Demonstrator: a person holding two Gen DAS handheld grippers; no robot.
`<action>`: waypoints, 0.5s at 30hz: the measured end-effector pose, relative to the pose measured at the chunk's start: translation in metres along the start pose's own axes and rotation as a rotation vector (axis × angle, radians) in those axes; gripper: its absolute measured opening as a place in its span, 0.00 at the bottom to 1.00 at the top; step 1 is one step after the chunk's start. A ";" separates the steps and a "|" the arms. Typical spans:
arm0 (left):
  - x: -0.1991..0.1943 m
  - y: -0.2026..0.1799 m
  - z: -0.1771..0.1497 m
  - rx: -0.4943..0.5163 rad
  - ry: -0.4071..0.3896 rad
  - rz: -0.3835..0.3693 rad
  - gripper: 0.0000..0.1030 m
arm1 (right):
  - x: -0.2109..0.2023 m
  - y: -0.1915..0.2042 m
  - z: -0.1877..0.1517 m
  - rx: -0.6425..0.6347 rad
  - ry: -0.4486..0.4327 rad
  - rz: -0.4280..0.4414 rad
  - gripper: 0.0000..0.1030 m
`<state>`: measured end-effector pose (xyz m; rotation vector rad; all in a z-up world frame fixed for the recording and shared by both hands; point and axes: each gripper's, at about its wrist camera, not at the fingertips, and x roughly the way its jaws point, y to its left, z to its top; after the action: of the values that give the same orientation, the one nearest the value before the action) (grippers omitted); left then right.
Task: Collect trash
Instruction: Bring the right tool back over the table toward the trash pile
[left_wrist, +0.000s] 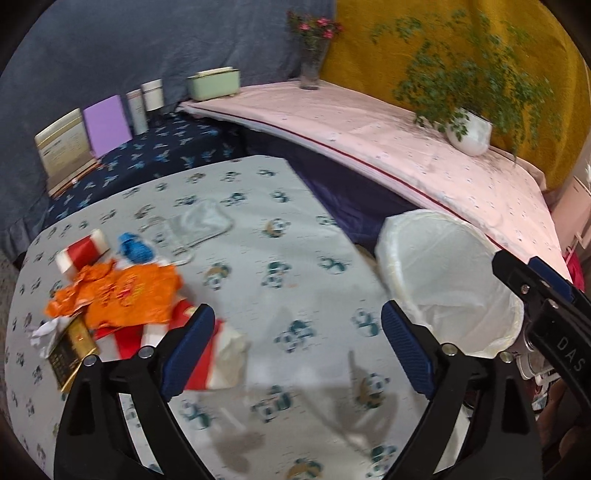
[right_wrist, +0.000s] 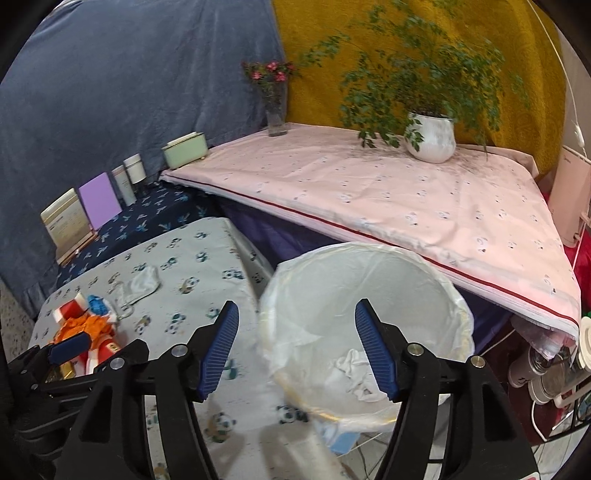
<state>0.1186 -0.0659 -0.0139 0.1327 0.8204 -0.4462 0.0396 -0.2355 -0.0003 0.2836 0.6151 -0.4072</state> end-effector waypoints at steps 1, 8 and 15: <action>-0.004 0.011 -0.003 -0.014 -0.001 0.015 0.85 | -0.002 0.008 -0.001 -0.011 0.002 0.008 0.62; -0.020 0.075 -0.023 -0.098 0.003 0.100 0.85 | -0.012 0.058 -0.013 -0.071 0.023 0.076 0.62; -0.037 0.144 -0.049 -0.185 0.012 0.198 0.85 | -0.020 0.113 -0.029 -0.154 0.047 0.147 0.62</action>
<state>0.1254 0.0902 -0.0281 0.0444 0.8474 -0.1821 0.0614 -0.1195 0.0046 0.1899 0.6631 -0.2110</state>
